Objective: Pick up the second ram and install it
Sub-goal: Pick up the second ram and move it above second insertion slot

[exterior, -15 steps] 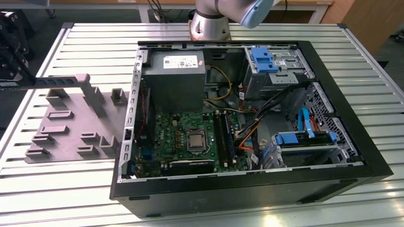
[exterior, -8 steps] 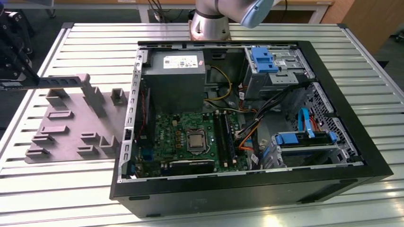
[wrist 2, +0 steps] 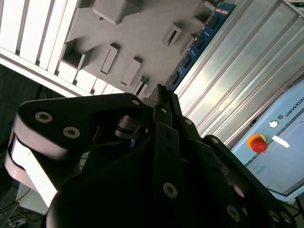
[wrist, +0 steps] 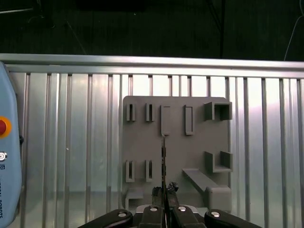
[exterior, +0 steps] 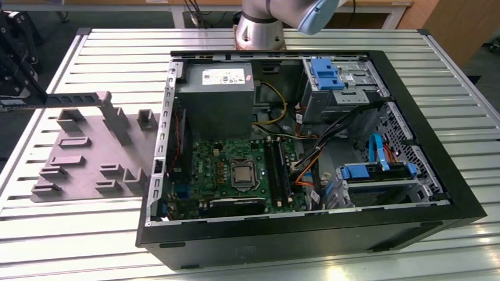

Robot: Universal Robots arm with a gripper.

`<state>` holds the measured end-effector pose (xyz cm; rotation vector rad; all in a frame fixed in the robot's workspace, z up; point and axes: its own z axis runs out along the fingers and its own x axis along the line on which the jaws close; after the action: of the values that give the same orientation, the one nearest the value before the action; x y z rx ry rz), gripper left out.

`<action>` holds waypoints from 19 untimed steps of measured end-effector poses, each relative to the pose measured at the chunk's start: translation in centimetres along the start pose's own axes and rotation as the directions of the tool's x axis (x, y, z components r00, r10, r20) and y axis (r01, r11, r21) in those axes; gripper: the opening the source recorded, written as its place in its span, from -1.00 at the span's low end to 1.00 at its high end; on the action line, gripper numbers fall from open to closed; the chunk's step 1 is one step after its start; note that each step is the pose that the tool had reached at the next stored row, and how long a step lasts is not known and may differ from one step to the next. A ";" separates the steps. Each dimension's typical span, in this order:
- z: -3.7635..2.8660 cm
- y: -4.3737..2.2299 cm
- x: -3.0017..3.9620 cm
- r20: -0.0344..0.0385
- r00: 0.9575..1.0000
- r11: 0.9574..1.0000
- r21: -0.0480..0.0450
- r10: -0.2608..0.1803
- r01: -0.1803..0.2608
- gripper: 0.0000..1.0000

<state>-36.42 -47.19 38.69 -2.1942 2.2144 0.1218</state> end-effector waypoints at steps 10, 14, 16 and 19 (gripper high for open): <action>-0.24 0.00 -0.02 0.000 1.000 1.000 0.000 0.000 0.000 -0.72; -0.24 -0.21 -0.02 0.000 1.000 1.000 0.000 0.000 0.000 -0.72; -0.24 -0.35 -0.02 0.000 1.000 1.000 0.000 0.000 0.000 -0.72; -0.25 -0.56 -0.02 0.000 1.000 1.000 0.000 0.000 0.000 -0.72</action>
<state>-35.86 -47.19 38.92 -2.1942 2.2143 0.1218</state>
